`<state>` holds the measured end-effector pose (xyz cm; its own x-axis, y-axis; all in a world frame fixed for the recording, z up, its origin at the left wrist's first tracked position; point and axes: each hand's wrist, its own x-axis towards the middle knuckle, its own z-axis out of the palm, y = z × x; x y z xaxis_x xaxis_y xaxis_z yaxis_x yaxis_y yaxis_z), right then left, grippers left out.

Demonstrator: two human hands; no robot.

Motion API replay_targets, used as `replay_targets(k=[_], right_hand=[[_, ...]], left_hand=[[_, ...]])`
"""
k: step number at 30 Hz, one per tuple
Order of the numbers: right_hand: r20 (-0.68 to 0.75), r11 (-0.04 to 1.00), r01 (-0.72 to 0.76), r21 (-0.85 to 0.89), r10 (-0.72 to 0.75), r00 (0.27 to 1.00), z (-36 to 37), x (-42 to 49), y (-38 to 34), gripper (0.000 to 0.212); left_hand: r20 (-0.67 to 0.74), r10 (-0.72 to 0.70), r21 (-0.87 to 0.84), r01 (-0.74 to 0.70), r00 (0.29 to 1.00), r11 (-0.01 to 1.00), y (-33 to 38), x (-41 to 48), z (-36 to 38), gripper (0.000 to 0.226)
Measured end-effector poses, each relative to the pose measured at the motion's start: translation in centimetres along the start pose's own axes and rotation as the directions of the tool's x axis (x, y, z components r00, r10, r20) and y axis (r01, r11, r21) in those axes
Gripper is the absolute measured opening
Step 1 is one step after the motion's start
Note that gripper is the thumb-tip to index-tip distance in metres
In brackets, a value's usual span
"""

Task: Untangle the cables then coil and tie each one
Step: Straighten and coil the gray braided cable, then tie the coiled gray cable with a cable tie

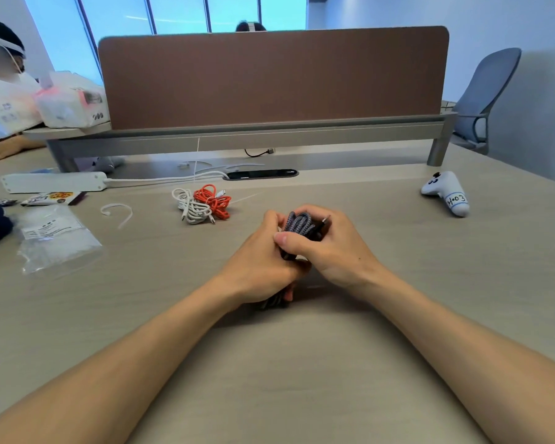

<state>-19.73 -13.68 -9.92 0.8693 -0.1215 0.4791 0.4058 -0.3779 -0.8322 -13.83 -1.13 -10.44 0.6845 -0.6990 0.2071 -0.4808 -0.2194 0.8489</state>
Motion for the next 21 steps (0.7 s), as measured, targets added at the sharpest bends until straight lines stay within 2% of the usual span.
replay_targets(k=[3,10,13,16,21], right_hand=[[-0.023,1.0,-0.007,-0.003,0.007,1.0,0.0,0.1,0.0,0.015],[-0.021,1.0,-0.01,0.026,0.011,1.0,0.2,0.2,0.4,0.015],[0.004,0.999,-0.005,0.032,0.004,1.0,0.3,0.3,0.4,0.013],[-0.033,0.994,-0.083,0.065,0.085,0.996,-0.2,0.3,0.5,0.027],[0.006,0.993,-0.114,0.019,0.114,0.993,0.1,0.0,0.8,0.02]], left_hand=[[0.038,-0.031,-0.081,0.034,0.999,0.996,0.0,0.0,-0.2,0.011],[0.11,-0.105,-0.123,0.118,0.988,0.985,0.4,-0.6,-0.9,0.006],[0.05,-0.122,-0.113,0.127,0.991,0.985,-0.2,-0.5,-1.0,0.01],[-0.039,-0.167,-0.2,0.156,0.985,0.967,-1.0,-0.3,-1.6,0.01],[-0.185,-0.202,-0.304,0.139,0.962,0.943,-2.3,0.1,-3.6,0.026]])
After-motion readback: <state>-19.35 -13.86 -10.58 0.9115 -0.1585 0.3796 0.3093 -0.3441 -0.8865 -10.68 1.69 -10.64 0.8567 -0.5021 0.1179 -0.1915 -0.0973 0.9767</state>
